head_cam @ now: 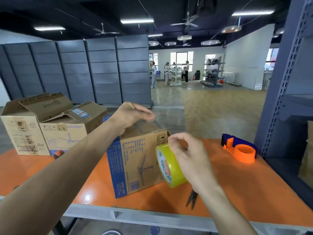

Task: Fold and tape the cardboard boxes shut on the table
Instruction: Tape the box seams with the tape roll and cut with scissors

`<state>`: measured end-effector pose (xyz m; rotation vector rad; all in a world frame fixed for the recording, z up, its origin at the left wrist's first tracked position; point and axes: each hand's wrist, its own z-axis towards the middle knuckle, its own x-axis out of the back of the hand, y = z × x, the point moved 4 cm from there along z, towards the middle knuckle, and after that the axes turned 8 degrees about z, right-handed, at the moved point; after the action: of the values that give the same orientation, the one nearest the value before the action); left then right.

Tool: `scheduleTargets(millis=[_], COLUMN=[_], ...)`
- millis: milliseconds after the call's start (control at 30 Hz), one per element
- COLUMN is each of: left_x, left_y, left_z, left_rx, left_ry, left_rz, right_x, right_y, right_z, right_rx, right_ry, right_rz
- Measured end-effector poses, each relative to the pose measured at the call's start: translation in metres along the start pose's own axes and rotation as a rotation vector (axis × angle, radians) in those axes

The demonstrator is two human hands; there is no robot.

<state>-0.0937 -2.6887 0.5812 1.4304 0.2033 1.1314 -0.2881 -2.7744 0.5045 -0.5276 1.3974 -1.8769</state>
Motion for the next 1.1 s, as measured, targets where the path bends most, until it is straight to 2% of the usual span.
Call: scheduleTargets(millis=[233, 600, 867, 1000, 1100], left_x=[-0.005, -0.007, -0.007, -0.008, -0.011], left_y=[0.002, -0.001, -0.007, -0.003, 0.006], left_z=[-0.001, 0.001, 0.004, 0.000, -0.007], left_rx=[-0.032, -0.055, -0.122, -0.160, -0.272], left_ry=[0.012, 0.046, 0.117, 0.095, 0.116], left_rz=[0.047, 0.216, 0.445, 0.506, 0.570], right_x=[0.004, 0.001, 0.001, -0.001, -0.002], right_y=[-0.004, -0.004, 0.000, 0.002, 0.003], right_z=[-0.001, -0.002, -0.008, -0.011, -0.012], right_rx=[0.065, 0.050, 0.020, -0.017, -0.052], right_ry=[0.009, 0.014, 0.002, -0.020, -0.023], right_rz=[-0.065, -0.056, -0.037, -0.031, -0.006])
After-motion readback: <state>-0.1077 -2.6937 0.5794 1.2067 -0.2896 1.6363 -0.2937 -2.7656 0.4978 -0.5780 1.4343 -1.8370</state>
